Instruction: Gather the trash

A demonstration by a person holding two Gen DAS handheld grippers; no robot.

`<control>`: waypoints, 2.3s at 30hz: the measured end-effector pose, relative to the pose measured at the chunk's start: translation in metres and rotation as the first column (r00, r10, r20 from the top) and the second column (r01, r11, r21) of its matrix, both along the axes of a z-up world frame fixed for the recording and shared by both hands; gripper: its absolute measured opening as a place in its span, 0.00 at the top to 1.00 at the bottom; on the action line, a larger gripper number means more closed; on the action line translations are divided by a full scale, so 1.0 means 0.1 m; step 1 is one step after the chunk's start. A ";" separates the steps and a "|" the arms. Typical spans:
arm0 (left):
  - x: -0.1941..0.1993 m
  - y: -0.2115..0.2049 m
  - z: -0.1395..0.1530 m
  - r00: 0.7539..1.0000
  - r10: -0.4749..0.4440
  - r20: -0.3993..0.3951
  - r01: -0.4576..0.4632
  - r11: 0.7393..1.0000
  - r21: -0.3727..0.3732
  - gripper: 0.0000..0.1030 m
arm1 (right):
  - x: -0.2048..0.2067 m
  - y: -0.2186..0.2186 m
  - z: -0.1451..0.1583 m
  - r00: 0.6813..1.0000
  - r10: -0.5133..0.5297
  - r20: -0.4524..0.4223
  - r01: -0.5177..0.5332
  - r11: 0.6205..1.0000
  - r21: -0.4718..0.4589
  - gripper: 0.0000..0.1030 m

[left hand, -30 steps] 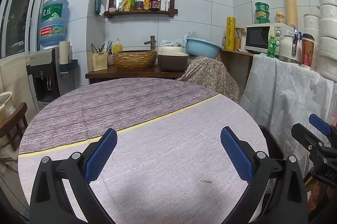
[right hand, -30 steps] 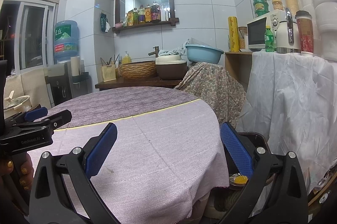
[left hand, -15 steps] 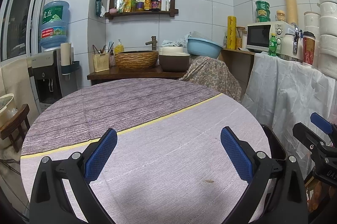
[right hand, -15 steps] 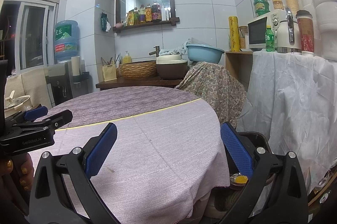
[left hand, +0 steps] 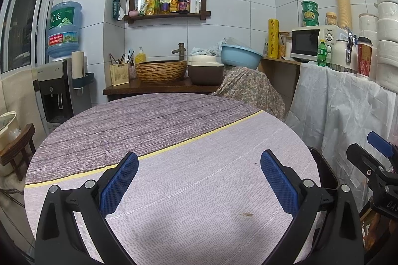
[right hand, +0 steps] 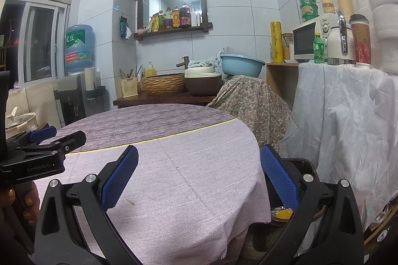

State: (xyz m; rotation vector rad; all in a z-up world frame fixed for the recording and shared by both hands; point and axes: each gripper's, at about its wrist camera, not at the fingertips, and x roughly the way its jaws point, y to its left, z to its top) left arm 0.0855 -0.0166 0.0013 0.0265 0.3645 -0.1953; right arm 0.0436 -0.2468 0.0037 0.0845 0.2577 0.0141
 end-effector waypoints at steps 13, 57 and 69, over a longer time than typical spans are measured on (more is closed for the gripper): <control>0.01 0.01 0.01 1.000 -0.003 0.001 0.003 1.000 0.001 0.05 | 0.01 -0.01 0.02 1.000 0.001 -0.007 -0.001 1.000 0.014 0.06; 0.00 0.00 -0.02 1.000 -0.001 -0.002 0.001 1.000 0.003 0.05 | 0.03 -0.01 0.01 1.000 0.000 -0.014 0.001 1.000 0.014 0.06; 0.00 -0.01 -0.03 1.000 -0.002 -0.005 0.002 1.000 0.002 0.05 | 0.04 -0.01 0.01 1.000 0.001 -0.015 -0.001 1.000 0.013 0.06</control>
